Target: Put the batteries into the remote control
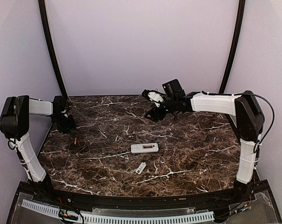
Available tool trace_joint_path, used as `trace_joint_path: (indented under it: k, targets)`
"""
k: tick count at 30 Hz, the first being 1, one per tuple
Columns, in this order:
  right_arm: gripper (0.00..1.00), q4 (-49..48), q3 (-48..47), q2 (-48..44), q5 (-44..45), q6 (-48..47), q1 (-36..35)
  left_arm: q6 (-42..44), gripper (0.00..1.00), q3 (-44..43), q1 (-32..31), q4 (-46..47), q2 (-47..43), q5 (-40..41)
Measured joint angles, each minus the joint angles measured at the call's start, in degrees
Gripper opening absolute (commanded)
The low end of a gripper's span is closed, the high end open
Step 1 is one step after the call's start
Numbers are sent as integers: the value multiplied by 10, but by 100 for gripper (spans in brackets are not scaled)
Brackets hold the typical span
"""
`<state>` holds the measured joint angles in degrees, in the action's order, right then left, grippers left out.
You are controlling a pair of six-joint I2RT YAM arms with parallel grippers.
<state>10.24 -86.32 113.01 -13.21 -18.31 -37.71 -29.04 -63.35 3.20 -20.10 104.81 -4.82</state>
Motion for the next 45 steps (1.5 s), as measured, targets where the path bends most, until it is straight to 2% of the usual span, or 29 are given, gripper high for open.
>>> trace_joint_path:
  k: [5, 17, 19, 22, 31, 35, 38, 45]
  targets:
    - [74, 0, 2, 0, 4, -5, 0, 2, 23, -8, 0, 3, 9, -3]
    - [74, 0, 2, -1, 9, -14, 3, 27, 21, -11, -5, 1, 13, 10]
    - [74, 0, 2, -1, 9, -14, 3, 30, 17, -11, -5, 0, 13, 11]
    - [74, 0, 4, -2, 11, -16, 4, 34, 2, -12, -5, -3, 14, 13]
    - [74, -2, 14, -20, 13, -20, 10, 42, 0, -8, -6, 4, 10, 7]
    - [73, -7, 14, -21, 10, -18, 10, 42, 0, 19, -21, 21, -18, -4]
    - [72, -10, 13, -21, -3, -9, 11, 44, 0, 25, -59, 42, -64, -7]
    - [68, -58, 12, -49, -80, 49, 6, 51, 0, 25, -168, 193, -221, -48]
